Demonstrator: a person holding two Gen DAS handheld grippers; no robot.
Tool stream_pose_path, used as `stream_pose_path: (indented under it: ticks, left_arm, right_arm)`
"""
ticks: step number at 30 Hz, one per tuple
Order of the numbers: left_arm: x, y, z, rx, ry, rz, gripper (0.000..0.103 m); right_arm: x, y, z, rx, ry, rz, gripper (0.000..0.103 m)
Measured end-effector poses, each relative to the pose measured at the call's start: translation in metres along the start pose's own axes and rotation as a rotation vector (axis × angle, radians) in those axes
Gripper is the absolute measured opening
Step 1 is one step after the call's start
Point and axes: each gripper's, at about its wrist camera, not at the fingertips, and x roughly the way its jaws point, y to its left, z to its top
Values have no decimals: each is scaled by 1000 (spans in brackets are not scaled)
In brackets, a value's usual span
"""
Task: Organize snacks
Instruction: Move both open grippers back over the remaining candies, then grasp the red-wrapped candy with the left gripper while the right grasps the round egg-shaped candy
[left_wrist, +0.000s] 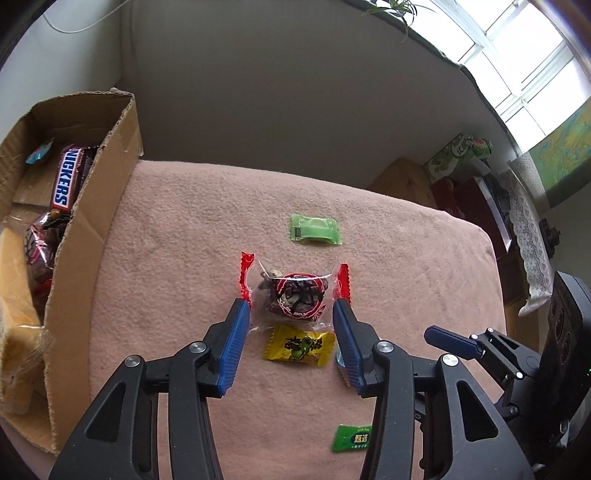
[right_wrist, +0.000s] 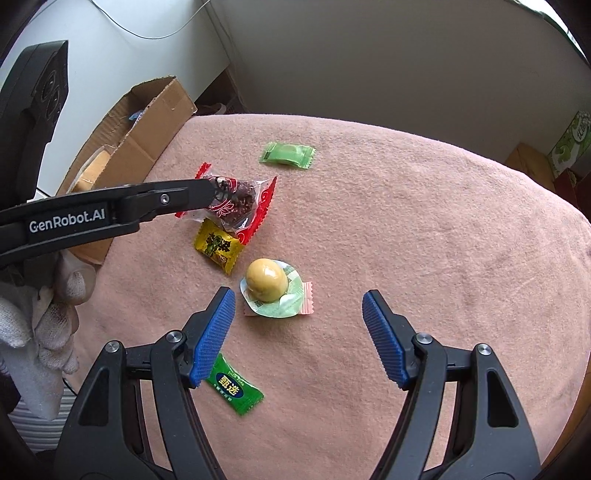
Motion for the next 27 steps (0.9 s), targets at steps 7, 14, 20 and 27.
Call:
stream_pose_path:
  ticks: [7,14,20,27]
  left_arm:
    - [17,2,5,15,16,23,52]
    - [23,-1,7,17,-5,18,53]
    - [20,2,7,-7,10,2,53]
    - [25,-2,11,-9,13,11,66]
  right_arm:
    - [16,6,4,-33,11,-7,74]
    - [29,5,6,-20,24,-8,72]
    - [28,1,9,-20,25,-4,61]
    - [27,-6,10,-13,22,1,55]
